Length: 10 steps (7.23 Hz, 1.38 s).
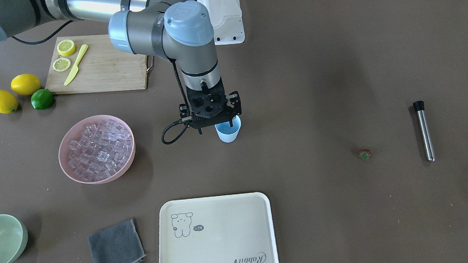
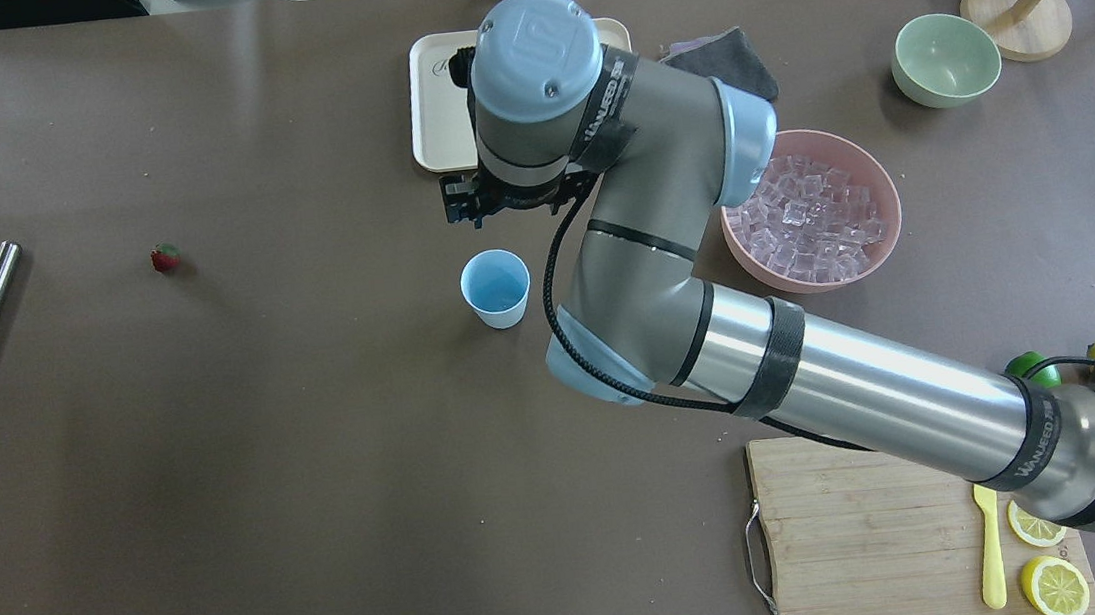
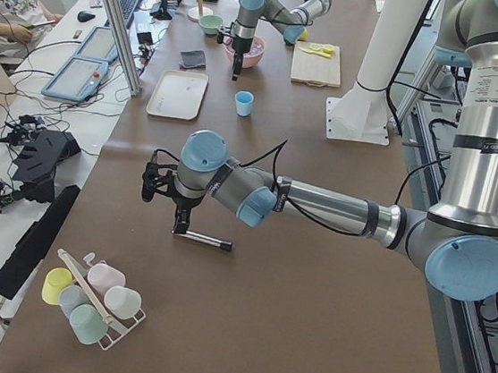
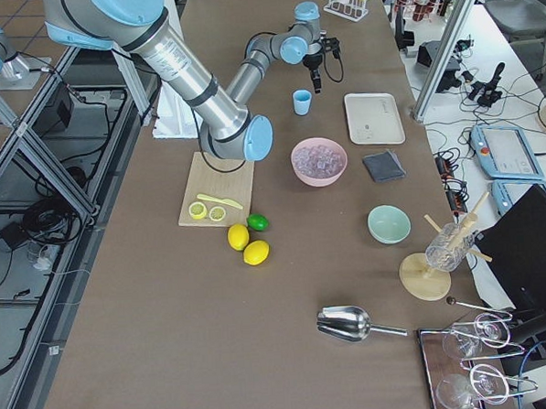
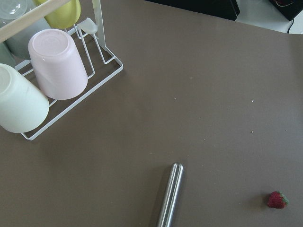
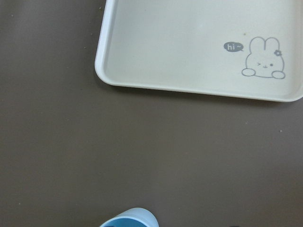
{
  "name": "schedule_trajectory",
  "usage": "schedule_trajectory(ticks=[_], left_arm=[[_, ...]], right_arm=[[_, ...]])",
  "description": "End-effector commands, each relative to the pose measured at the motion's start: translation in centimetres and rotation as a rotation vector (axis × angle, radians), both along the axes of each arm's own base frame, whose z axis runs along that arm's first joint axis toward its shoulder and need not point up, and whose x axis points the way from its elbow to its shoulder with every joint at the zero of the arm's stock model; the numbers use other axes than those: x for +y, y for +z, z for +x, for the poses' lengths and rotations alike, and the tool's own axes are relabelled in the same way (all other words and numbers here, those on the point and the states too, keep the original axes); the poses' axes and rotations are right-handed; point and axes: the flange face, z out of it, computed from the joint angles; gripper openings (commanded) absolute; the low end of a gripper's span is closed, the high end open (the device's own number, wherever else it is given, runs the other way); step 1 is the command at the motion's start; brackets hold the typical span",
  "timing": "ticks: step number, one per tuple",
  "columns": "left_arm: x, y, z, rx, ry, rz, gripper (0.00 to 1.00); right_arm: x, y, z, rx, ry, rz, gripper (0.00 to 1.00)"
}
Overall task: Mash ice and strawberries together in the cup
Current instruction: 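Return the right gripper to the pink bowl of ice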
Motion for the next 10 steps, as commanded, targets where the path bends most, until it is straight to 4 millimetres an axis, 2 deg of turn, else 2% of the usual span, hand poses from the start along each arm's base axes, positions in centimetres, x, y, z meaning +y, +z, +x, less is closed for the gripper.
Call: schedule_trajectory(ticks=[1, 2, 3, 4, 5, 6, 8, 10], left_arm=[[-0.1, -0.2, 0.0, -0.001, -0.001, 0.005, 0.97], [-0.1, -0.2, 0.0, -0.004, -0.002, 0.006, 0.97], [-0.2, -0.4, 0.0, -0.004, -0.002, 0.012, 0.97], [-0.2, -0.7, 0.0, -0.005, -0.002, 0.017, 0.97], [-0.7, -1.3, 0.0, -0.004, -0.003, 0.027, 0.97], [-0.9, -1.5, 0.1, -0.004, -0.001, 0.03, 0.97], [-1.2, -2.2, 0.1, -0.004, -0.001, 0.044, 0.97], [-1.5, -2.5, 0.1, -0.003, -0.001, 0.049, 0.97]], right_arm=[[-0.5, 7.1, 10.2, 0.032, -0.037, -0.002, 0.83], [0.1, 10.0, 13.2, 0.036, 0.006, -0.061, 0.82], [0.9, 12.5, 15.2, 0.039, 0.075, -0.14, 0.81], [0.3, 15.6, 17.2, 0.068, 0.128, -0.195, 0.82], [0.6, 18.9, 18.0, 0.1, 0.156, -0.249, 0.83], [0.9, 21.0, 18.2, 0.117, 0.195, -0.304, 0.84], [1.0, 21.8, 17.9, 0.126, 0.215, -0.337, 0.85], [1.9, 21.9, 16.2, 0.128, 0.212, -0.363, 0.85]])
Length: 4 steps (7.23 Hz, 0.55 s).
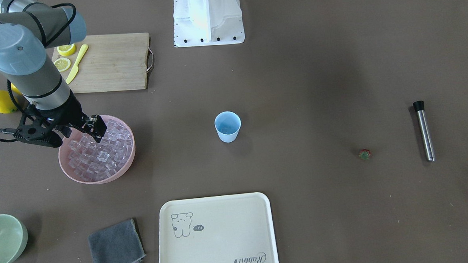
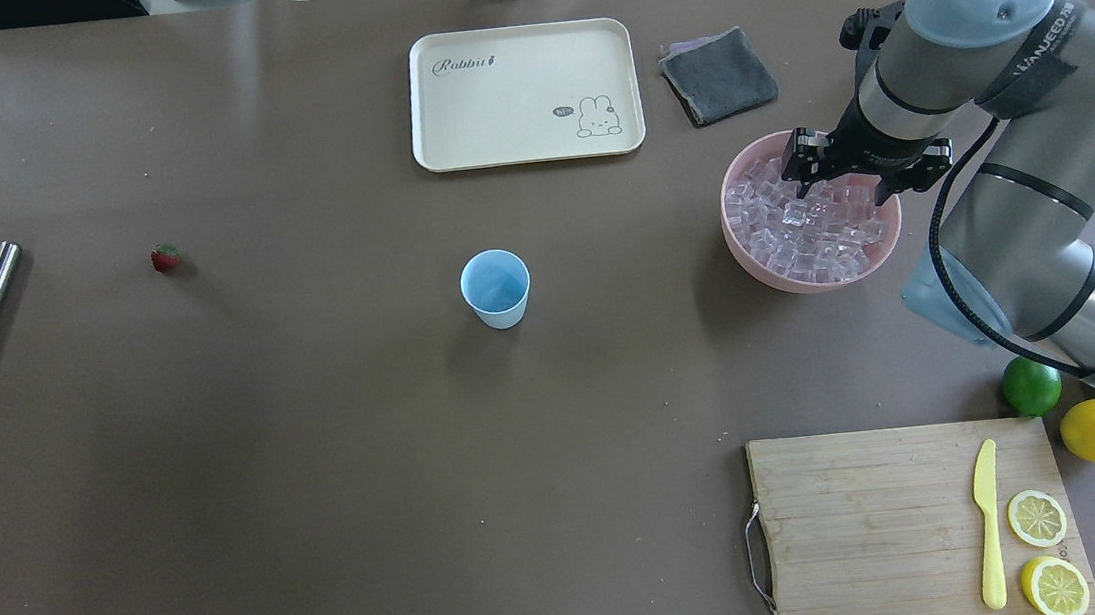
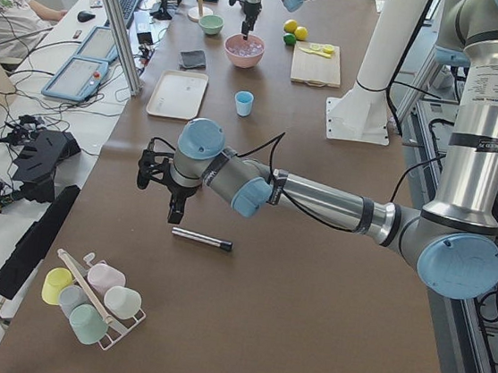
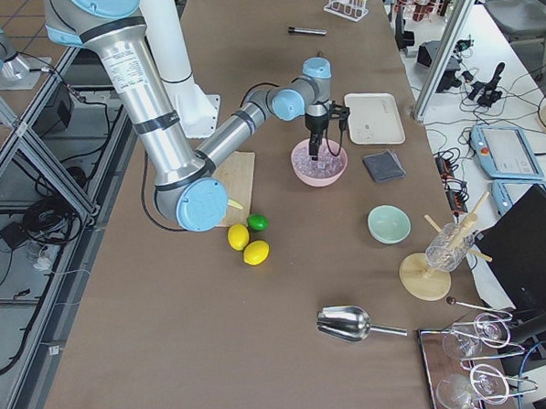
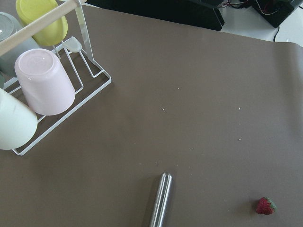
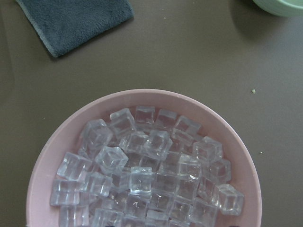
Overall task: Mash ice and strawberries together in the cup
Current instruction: 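Lower the right gripper into the bowl and grasp another ice cube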
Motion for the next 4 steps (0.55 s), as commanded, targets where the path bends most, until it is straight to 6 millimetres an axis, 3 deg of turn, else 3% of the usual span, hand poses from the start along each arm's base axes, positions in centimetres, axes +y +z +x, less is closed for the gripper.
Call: schedule_trajectory(ticks=[1, 4], left_arm=[[-0.1, -0.3, 0.0, 0.0, 0.0, 0.005, 0.97], [-0.1, 0.0, 0.0, -0.001, 0.001, 0.001, 0.97]], right_arm=[[1.2, 0.1, -2.1, 0.0, -0.023, -0.013, 0.85], [1.9, 1.3, -5.0, -0.036, -0.065, 0.024, 0.86]])
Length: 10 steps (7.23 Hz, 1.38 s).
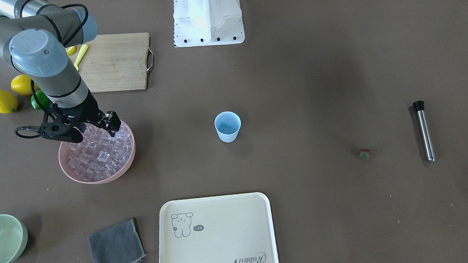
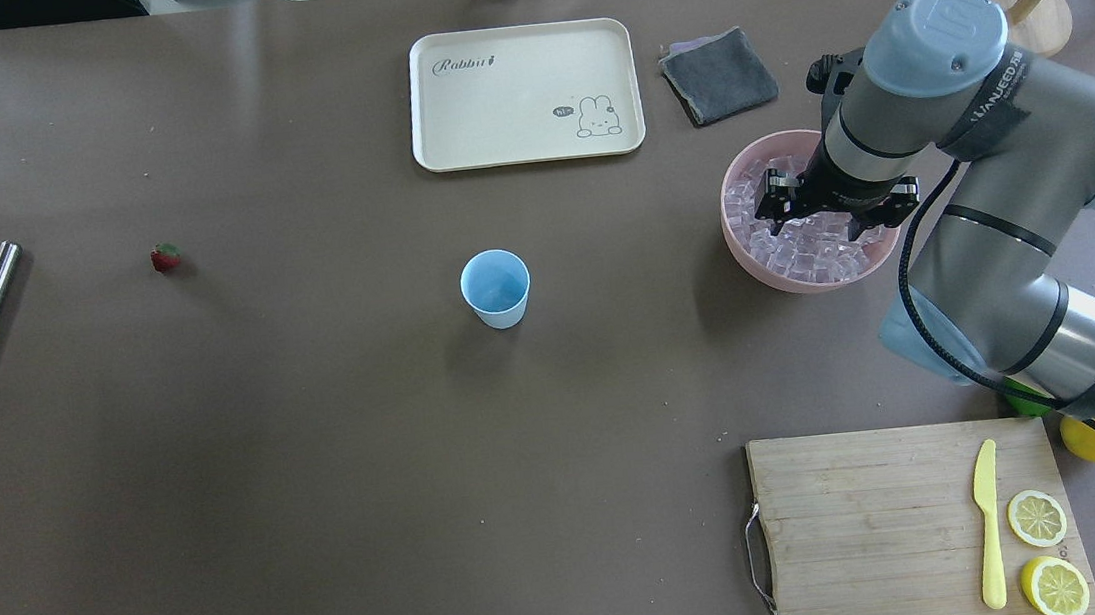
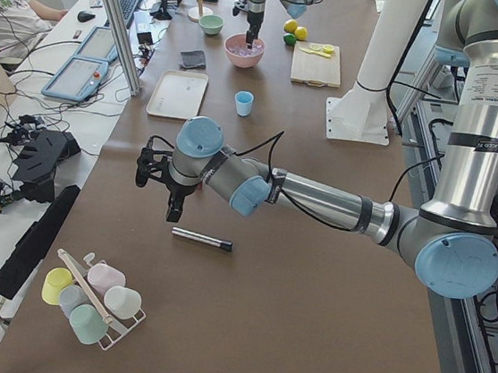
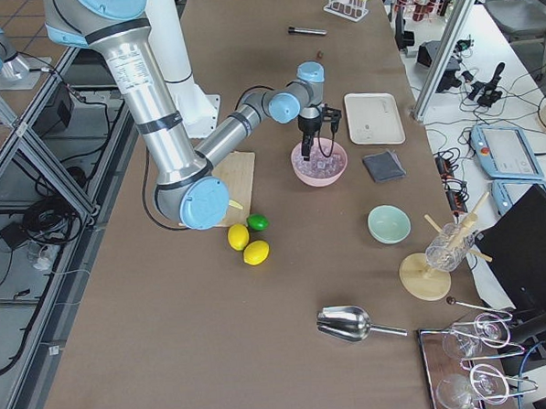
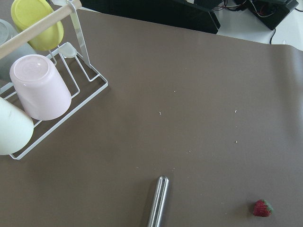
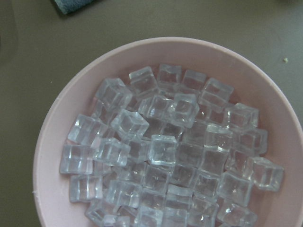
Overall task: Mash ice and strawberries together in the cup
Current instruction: 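Lower the right gripper into the bowl and grasp another ice cube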
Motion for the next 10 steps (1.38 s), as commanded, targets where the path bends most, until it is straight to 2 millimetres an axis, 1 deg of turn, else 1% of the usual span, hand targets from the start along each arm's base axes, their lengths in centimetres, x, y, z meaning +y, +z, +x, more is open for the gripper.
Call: schedule_trajectory(ticks=[1, 2, 3, 4, 5, 9, 10], left_arm=[[0.0, 0.2, 0.0, -0.001, 0.001, -0.001, 0.97], [0.0, 0.2, 0.0, -0.001, 0.001, -0.002, 0.97], [0.0, 0.2, 0.0, -0.001, 0.001, -0.002, 0.97], [0.0, 0.2, 0.0, -0.001, 0.001, -0.002, 0.97], [0.0, 0.2, 0.0, -0.001, 0.001, -0.002, 0.97], [0.0, -0.1, 0.0, -0.002, 0.0, 0.004, 0.97], [0.0, -0.1, 0.0, -0.001, -0.001, 0.003, 0.97]], right_arm=[[0.0, 0.2, -1.3, -0.027, -0.009, 0.022, 0.86], [0.0, 0.5, -1.6, -0.024, -0.016, 0.02, 0.85], [0.0, 0.1, -1.5, -0.03, -0.017, 0.025, 0.79], [-0.1, 0.4, -1.5, -0.024, -0.02, 0.027, 0.68], [-0.3, 1.2, -1.8, -0.013, -0.022, 0.018, 0.67], [-0.4, 1.2, -2.0, -0.013, -0.015, 0.012, 0.67], [-0.1, 1.5, -2.3, -0.009, -0.022, 0.009, 0.64]])
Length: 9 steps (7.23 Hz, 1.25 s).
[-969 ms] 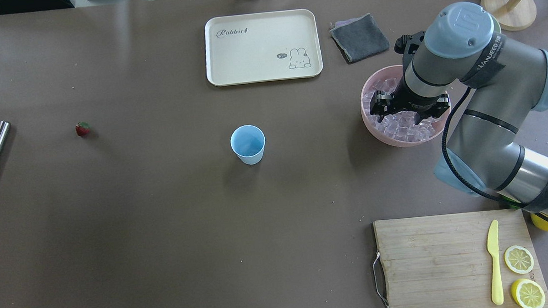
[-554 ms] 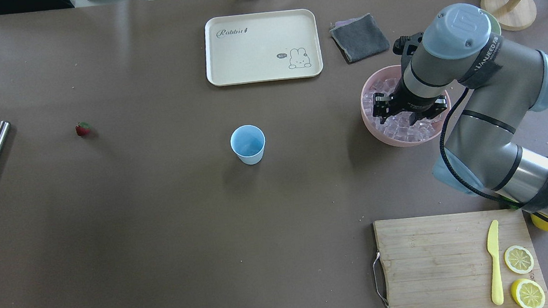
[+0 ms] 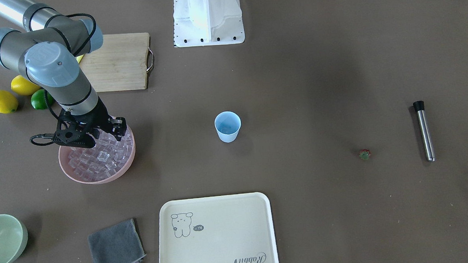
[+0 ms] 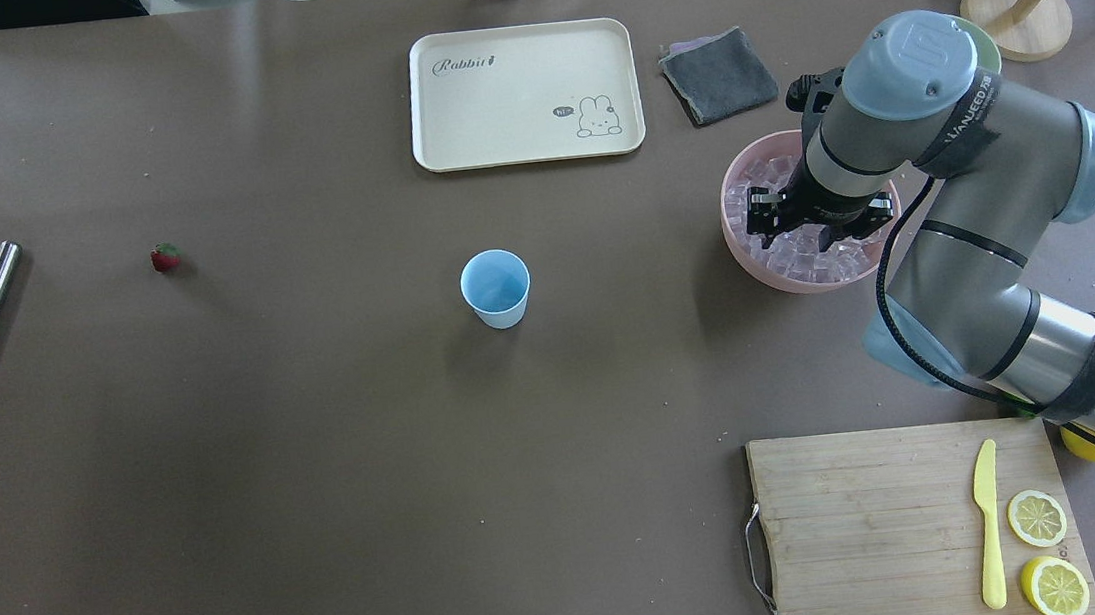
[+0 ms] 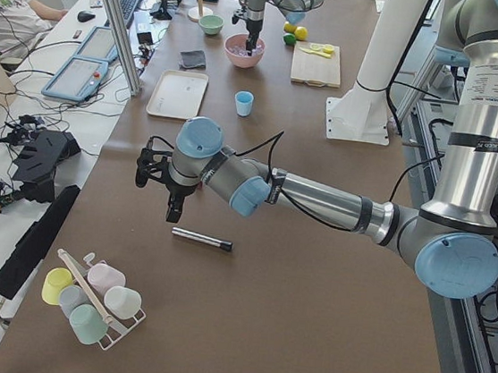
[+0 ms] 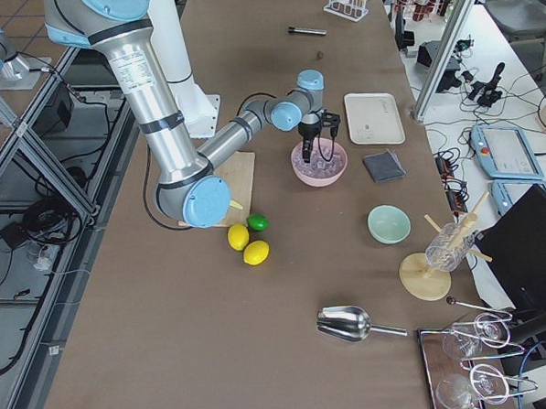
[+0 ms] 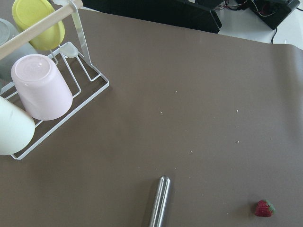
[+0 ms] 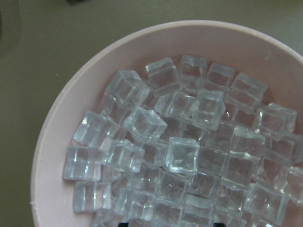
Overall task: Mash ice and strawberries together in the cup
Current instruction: 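Lower the right gripper into the bowl and grasp another ice cube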
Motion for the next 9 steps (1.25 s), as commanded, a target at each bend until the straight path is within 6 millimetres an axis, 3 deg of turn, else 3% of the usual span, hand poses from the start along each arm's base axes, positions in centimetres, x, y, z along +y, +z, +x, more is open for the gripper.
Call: schedule_trajectory(ticks=[1, 4, 7, 9], left_arm=[[-0.1, -0.1, 0.0, 0.0, 0.0, 0.003, 0.97], [0.0, 0.1, 0.1, -0.001, 0.003, 0.001, 0.97], [0.1, 0.5, 0.1, -0.001, 0.003, -0.005, 0.97], [0.3, 0.9, 0.1, -0.002, 0.003, -0.012, 0.97]], right_arm=[[0.4, 0.4, -0.3, 0.005, -0.006, -0.005, 0.64], [0.5, -0.3, -0.8, 0.008, 0.007, 0.01, 0.59], [1.0, -0.6, -1.1, 0.006, 0.02, 0.004, 0.38], [1.2, -1.0, -1.4, 0.006, 0.022, 0.018, 0.41]])
